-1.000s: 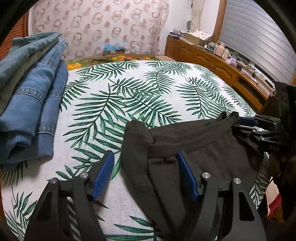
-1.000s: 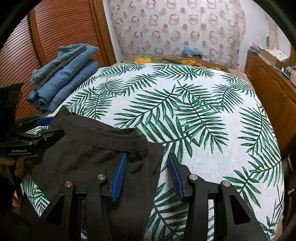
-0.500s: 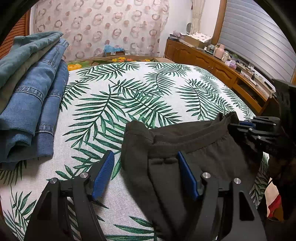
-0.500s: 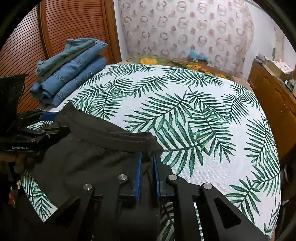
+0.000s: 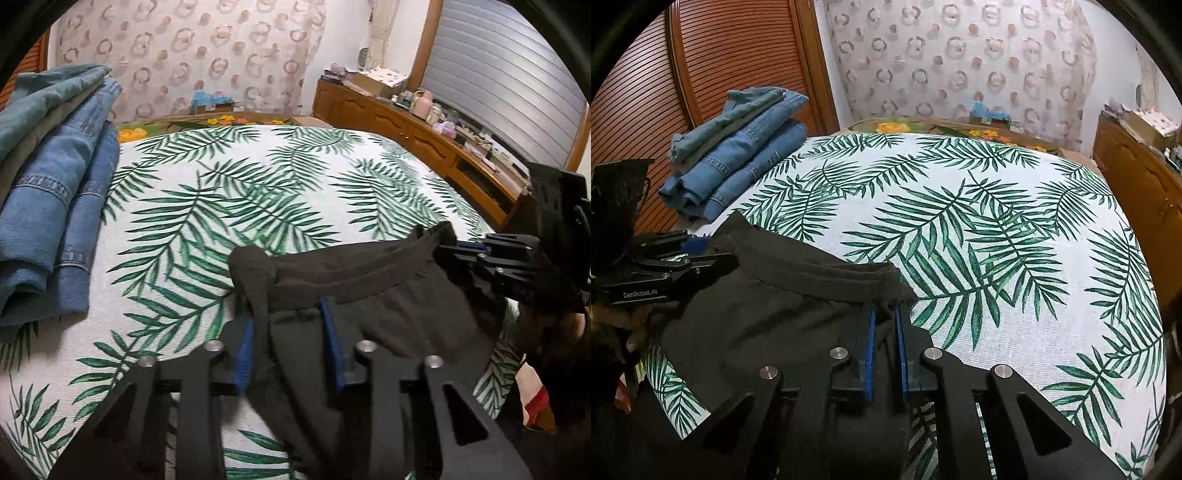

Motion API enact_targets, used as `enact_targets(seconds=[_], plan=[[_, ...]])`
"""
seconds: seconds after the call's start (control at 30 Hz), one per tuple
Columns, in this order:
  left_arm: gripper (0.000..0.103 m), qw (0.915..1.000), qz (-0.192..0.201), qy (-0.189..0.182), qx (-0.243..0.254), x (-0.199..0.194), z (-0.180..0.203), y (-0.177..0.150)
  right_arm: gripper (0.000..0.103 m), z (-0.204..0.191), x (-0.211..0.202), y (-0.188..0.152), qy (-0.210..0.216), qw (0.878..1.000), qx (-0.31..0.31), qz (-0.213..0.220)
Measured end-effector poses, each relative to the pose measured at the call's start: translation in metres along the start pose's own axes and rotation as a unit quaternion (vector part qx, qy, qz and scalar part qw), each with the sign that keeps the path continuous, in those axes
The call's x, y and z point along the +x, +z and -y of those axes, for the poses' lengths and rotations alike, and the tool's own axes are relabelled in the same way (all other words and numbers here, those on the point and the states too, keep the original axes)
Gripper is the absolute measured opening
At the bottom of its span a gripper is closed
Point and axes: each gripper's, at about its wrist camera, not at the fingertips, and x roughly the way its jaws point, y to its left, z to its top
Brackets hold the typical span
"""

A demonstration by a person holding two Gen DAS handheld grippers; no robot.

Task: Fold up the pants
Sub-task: 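Close the right tool on the black garment edge while the left tool grasps beside it, then lift the folded black garment with both tools and carry it toward the jeans stack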

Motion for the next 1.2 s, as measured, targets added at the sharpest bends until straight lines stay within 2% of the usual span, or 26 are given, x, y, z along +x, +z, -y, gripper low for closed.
enact_targets(seconds=[0.17,0.3,0.5,0.7,1.2], plan=[[0.021,0.9999,0.003,-0.009,-0.010,-0.003,-0.001,0.002,0.009,0.000,0.000,0.000,0.005,1.000,0.000,0.000],[0.013,0.9999,0.013,-0.003,-0.001,-0.010,0.007,0.003,0.009,-0.003,-0.003,0.000,0.003,1.000,-0.003,0.005],[0.012,0.9996,0.026,-0.010,-0.007,-0.023,0.014,0.008,0.009,-0.006,-0.017,0.002,0.005,1.000,-0.005,0.028],[0.012,0.9981,0.061,0.001,0.011,-0.042,0.028,0.017,0.008,-0.013,-0.038,0.011,0.003,0.998,-0.018,0.057],[0.012,0.9901,0.139,0.009,0.021,-0.100,0.027,0.056,0.008,-0.033,-0.095,0.048,-0.010,0.990,-0.064,0.124]])
